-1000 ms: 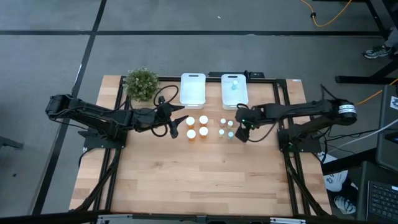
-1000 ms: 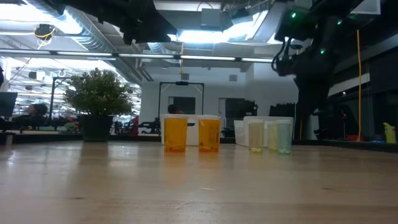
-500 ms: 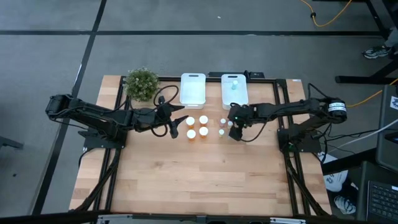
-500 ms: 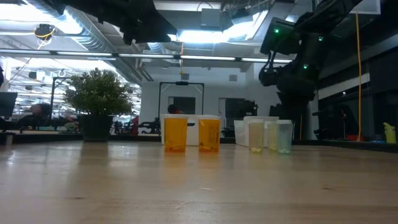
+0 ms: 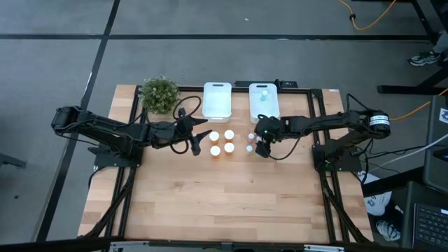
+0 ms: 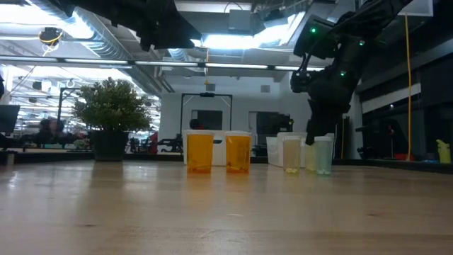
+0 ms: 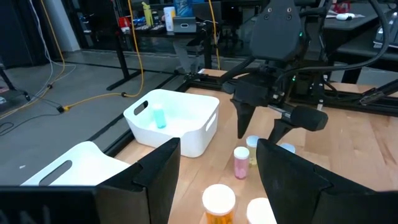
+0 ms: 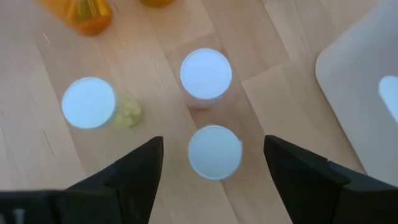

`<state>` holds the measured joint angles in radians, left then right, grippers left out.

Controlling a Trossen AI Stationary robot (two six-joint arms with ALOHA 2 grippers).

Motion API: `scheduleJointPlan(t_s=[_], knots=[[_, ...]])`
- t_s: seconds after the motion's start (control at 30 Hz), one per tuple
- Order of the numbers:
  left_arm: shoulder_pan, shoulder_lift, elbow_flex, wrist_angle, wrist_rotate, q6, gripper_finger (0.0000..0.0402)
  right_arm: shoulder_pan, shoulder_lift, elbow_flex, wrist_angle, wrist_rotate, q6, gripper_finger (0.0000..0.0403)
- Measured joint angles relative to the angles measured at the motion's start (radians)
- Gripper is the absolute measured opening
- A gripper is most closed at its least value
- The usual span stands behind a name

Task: Pick and place medicine bottles into bin by pill shape (circle, oval)
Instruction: Put the yellow pill bottle into the right white bin

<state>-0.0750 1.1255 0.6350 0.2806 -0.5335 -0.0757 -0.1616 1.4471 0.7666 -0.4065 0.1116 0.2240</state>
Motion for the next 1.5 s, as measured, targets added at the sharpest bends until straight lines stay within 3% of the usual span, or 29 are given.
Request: scheduleJointPlan(t_s=[0.33, 0.77, 1.0, 1.1, 1.37, 1.5], knots=[[0.000, 0.000, 0.000, 0.000, 0.000, 0.000, 0.0204, 0.000, 0.000, 0.000, -0.001, 0.000, 0.002, 0.0224], [0.000, 0.000, 0.000, 0.000, 0.000, 0.000, 0.0204, 0.000, -0.001, 0.000, -0.001, 0.001, 0.002, 0.0121], [0.000, 0.000, 0.000, 0.000, 0.000, 0.000, 0.0204, 0.000, -0.001, 0.008, -0.016, 0.001, 0.002, 0.0121], [0.000, 0.000, 0.000, 0.000, 0.000, 0.000, 0.0204, 0.000, -0.001, 0.059, -0.089, 0.007, -0.004, 0.0119], [0.000, 0.000, 0.000, -0.003, 0.000, 0.000, 0.0204, 0.000, -0.001, 0.311, -0.366, 0.142, -0.076, 0.0120], [0.000, 0.000, 0.000, -0.003, 0.000, 0.000, 0.0204, 0.000, -0.001, 0.440, -0.422, 0.205, -0.146, 0.0120]])
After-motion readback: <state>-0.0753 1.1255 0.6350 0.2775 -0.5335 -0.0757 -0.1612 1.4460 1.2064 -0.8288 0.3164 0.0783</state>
